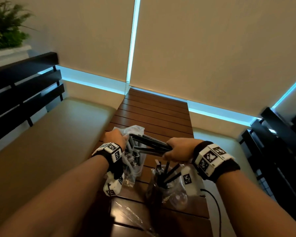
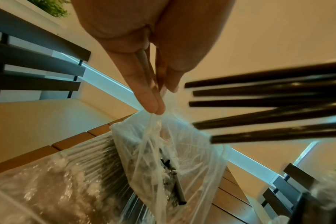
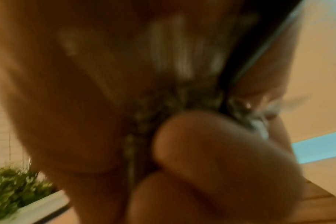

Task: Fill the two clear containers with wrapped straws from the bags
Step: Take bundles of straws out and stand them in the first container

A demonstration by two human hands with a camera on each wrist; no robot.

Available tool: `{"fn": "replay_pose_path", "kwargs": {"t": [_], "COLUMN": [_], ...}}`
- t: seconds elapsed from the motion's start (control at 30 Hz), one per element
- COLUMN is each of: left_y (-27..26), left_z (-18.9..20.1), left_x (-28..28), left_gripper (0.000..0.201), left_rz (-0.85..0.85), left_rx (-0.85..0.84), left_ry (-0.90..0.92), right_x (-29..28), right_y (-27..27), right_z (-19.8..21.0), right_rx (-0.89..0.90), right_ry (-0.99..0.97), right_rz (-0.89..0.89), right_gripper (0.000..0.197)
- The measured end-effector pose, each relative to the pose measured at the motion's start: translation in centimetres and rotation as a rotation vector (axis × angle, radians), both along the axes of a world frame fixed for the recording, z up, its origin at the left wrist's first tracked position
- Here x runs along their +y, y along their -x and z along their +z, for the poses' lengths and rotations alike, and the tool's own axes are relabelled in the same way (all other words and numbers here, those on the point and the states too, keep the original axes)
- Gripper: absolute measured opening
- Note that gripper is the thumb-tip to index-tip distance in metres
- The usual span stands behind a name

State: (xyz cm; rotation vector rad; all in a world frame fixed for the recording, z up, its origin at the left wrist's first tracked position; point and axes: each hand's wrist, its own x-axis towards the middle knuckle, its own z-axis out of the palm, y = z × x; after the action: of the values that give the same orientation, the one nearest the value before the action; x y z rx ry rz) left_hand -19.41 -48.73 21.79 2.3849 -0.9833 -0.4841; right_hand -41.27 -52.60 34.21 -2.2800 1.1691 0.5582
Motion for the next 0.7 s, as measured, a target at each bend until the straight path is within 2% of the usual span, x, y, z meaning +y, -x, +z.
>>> {"fn": "replay_pose_path", "kwargs": {"t": [0.07,0.13,0.23,0.3,0.37,0.43,0.47,0.53,0.6,0.67,0.7], "left_y": [-0.1,0.0,0.8,1.5,1.9,2.1,2.1,2.4,2.3,2.4,2.6], "left_z": [-0.3,-0.8,-1.3,-0.6,0.5,2.0,2.7,4.6,6.2,7.3,7.6], "left_x": [0.0,0.0,0.0,0.2,0.2,0.4,0.4,0.9,1.7,2.4,2.5], "left_gripper": [0.033,0.039,0.053,0.042,0.033,0.031,0.025,0.019,0.029,0.022,0.019], "left_rz": [0.002,-0.039,-0.112,-0.139,-0.146,-0.148,-0.158,-0.217,-0.282,-0.341,-0.319], "left_rx": [-0.014,-0.069,-0.128,-0.122,-0.088,0.054,0.204,0.625,0.903,1.031,1.072], "left_ry": [-0.032,-0.091,-0.181,-0.194,-0.100,0.027,0.111,0.283,0.362,0.408,0.455], "right_x": [0.2,0.3,-0.1,-0.2,0.0,0.3,0.5,0.8,1.1,1.8,2.3], "right_y": [1.6,2.7,2.4,1.5,0.5,-0.5,-0.8,-1.7,-2.5,-3.4,-3.8], "right_z": [1.3,2.1,1.2,-0.8,-3.4,-5.8,-6.7,-7.9,-8.3,-8.2,-8.1], "right_rx": [-0.083,-0.219,-0.362,-0.443,-0.522,-0.582,-0.616,-0.695,-0.769,-0.827,-0.849], "right_ry": [-0.055,-0.098,0.021,0.067,0.044,0.056,0.065,0.080,0.115,0.161,0.183], "right_rz": [-0.012,-0.041,-0.044,-0.074,-0.127,-0.171,-0.186,-0.212,-0.226,-0.193,-0.160], "right_gripper": [0.016,0.011,0.015,0.016,0.016,0.017,0.017,0.018,0.021,0.023,0.023]}}
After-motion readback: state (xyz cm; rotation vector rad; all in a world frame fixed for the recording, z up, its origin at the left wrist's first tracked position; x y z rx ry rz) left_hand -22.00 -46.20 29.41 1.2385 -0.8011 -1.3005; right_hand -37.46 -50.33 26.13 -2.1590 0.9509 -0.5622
